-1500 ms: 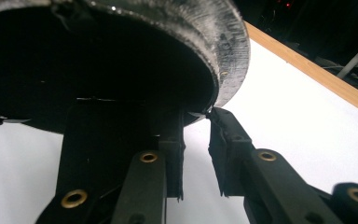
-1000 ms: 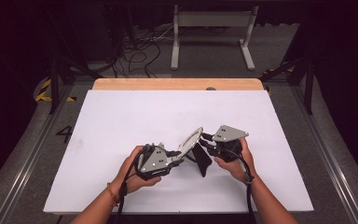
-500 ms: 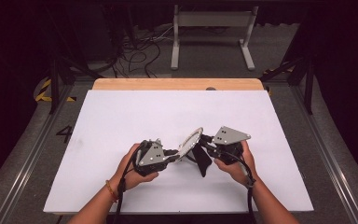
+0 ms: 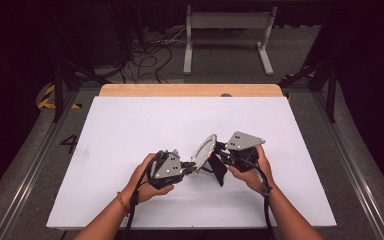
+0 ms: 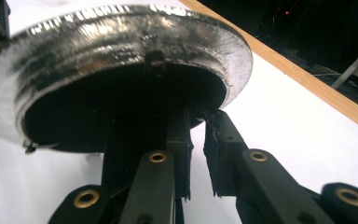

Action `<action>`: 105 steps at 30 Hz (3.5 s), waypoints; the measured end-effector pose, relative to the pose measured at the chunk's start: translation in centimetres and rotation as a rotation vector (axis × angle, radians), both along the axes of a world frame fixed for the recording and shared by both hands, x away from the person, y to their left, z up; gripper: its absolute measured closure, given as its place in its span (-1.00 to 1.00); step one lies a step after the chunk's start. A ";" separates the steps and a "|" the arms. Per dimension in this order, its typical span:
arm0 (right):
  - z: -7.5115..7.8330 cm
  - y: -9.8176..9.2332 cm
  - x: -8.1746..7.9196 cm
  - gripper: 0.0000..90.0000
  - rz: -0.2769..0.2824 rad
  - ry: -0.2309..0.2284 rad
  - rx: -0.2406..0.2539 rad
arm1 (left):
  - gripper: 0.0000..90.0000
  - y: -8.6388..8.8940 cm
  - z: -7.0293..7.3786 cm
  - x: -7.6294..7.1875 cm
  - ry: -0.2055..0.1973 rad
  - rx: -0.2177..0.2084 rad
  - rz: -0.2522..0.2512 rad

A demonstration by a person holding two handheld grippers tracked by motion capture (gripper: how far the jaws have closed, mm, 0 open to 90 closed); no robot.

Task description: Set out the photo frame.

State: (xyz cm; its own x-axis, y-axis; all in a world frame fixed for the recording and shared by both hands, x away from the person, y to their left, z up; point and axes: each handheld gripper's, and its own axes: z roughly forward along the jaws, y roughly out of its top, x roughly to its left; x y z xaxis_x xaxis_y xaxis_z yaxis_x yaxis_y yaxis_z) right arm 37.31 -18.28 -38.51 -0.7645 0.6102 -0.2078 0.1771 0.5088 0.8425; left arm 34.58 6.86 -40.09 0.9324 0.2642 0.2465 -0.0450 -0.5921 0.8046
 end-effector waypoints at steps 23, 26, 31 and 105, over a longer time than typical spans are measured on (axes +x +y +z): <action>-0.4 -1.6 -0.6 0.70 -0.024 0.025 0.040 | 0.77 0.4 -0.5 -0.1 0.000 0.003 0.013; -0.2 -2.1 -1.7 0.68 -0.015 0.043 0.071 | 0.89 0.6 -0.9 0.0 0.023 0.012 0.016; 0.5 -1.4 -4.2 0.54 0.044 0.037 0.067 | 0.93 0.1 -1.3 0.2 0.026 0.030 -0.002; 0.7 0.4 -5.0 -0.15 -0.003 0.183 0.199 | 0.58 1.7 -2.0 1.8 0.066 -0.002 0.103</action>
State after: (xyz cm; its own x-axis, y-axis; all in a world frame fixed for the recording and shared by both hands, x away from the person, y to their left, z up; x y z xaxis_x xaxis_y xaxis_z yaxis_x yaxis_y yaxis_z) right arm 32.29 -17.86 -37.83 -0.7765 0.6275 0.0577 0.3367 0.3359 0.8797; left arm 36.36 8.60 -42.06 0.9144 0.3603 0.1843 0.0697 -0.5888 0.8052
